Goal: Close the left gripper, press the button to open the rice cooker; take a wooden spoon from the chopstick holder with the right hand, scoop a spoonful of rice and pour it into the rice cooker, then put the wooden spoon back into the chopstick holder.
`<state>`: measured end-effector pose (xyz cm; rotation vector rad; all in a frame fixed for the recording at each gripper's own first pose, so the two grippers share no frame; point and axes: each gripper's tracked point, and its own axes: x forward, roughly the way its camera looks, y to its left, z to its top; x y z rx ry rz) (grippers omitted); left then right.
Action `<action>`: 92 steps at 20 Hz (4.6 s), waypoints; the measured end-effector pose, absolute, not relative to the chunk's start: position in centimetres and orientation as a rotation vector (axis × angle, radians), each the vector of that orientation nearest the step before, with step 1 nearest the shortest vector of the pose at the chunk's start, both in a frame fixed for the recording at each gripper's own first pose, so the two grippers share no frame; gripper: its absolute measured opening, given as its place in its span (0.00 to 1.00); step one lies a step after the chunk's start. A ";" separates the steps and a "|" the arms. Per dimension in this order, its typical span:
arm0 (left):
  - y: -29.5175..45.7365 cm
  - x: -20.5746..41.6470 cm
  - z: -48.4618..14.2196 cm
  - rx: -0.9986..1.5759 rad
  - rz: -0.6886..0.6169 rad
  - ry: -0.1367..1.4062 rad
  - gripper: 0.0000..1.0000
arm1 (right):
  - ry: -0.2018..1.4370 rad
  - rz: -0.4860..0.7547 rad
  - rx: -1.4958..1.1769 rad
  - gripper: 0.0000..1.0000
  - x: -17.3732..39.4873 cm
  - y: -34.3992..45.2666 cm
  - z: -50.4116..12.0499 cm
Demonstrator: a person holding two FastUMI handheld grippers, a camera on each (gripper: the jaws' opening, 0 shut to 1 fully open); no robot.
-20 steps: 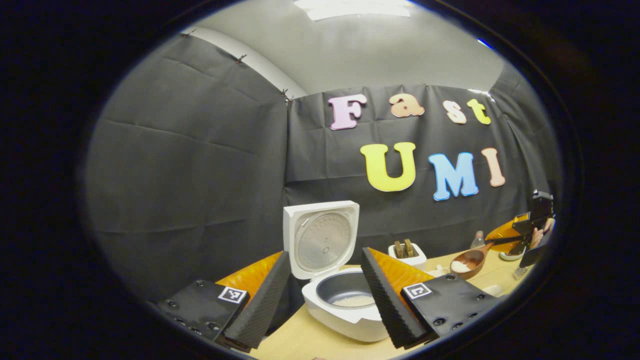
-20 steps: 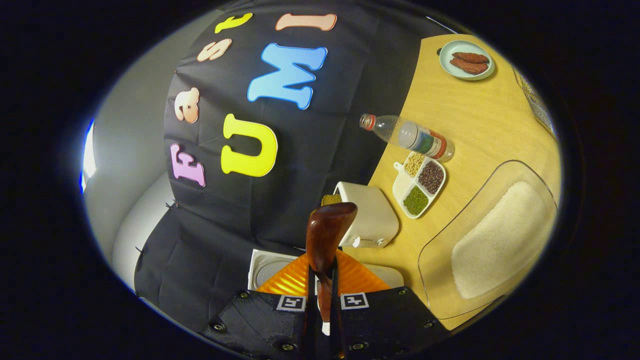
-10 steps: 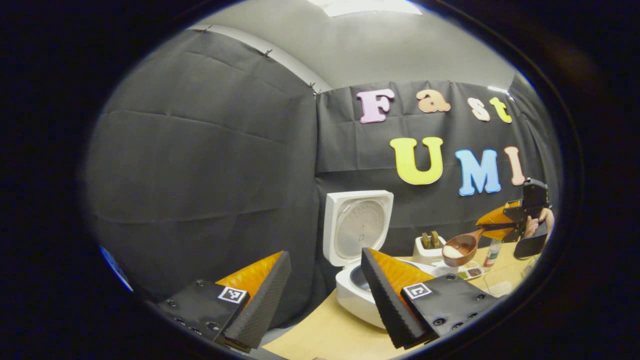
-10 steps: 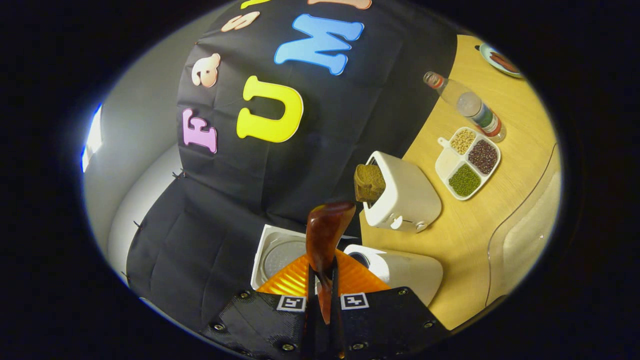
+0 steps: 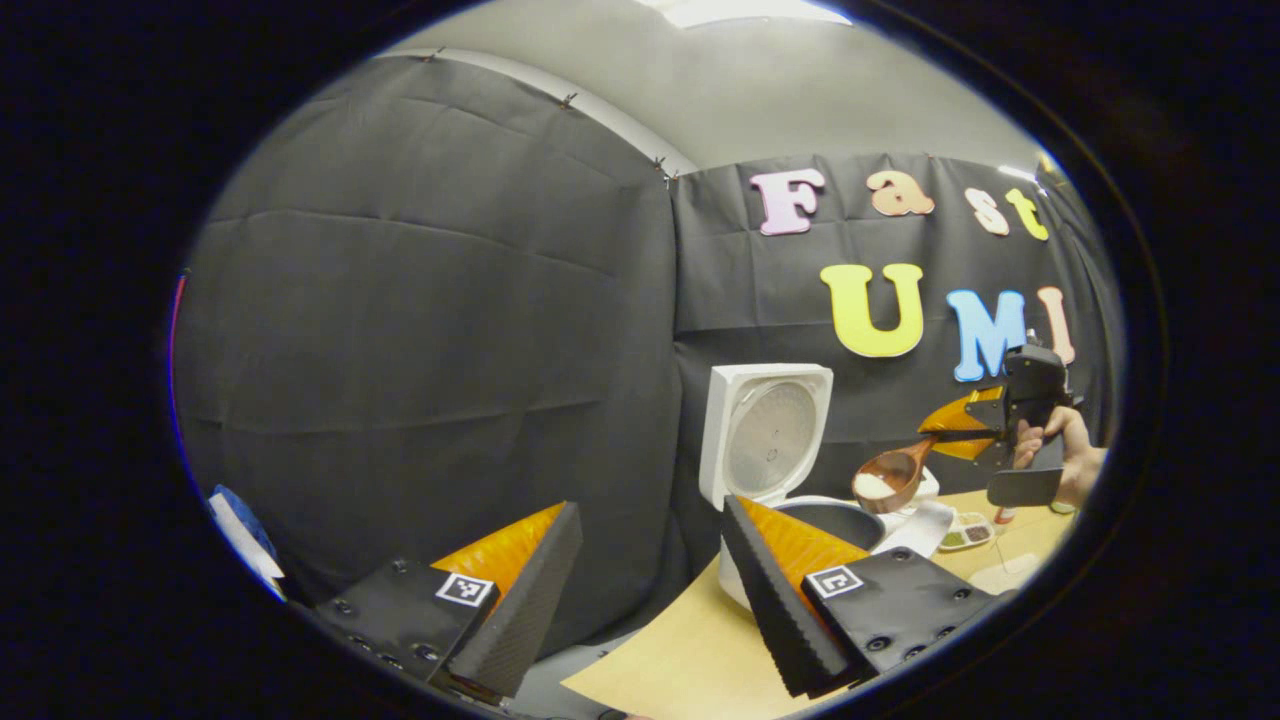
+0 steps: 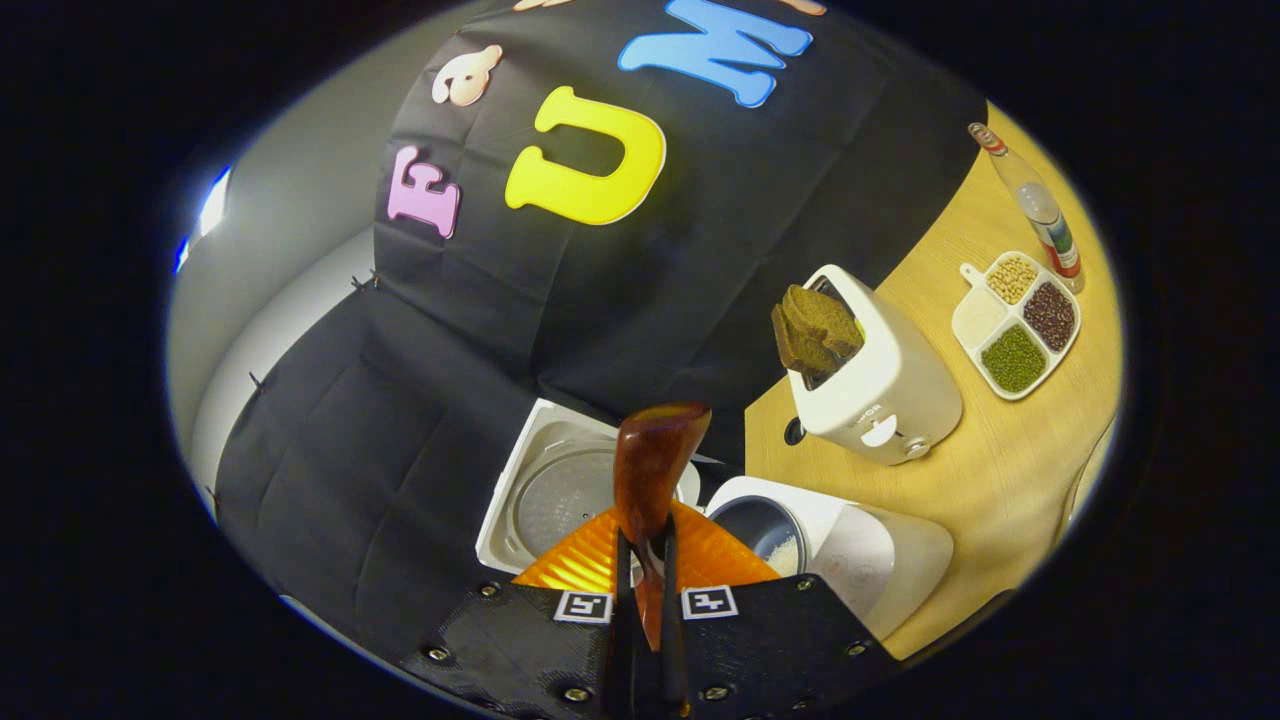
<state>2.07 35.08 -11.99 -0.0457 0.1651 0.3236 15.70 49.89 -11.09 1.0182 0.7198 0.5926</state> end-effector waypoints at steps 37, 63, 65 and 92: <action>36.9 -1.7 -12.1 -0.013 0.411 0.169 0.98 | 0.315 0.807 -0.023 0.11 14.7 57.3 -12.2; 28.1 1.1 -4.8 -0.079 0.124 0.036 1.00 | 0.494 0.421 0.799 0.11 16.1 30.9 -6.3; 26.7 1.6 -4.6 -0.074 0.105 0.034 0.95 | 0.475 0.386 0.776 0.11 16.0 28.2 -6.3; 6.3 4.7 0.2 -0.049 -0.084 0.002 0.98 | 0.411 -0.075 0.503 0.11 10.6 -4.4 -13.1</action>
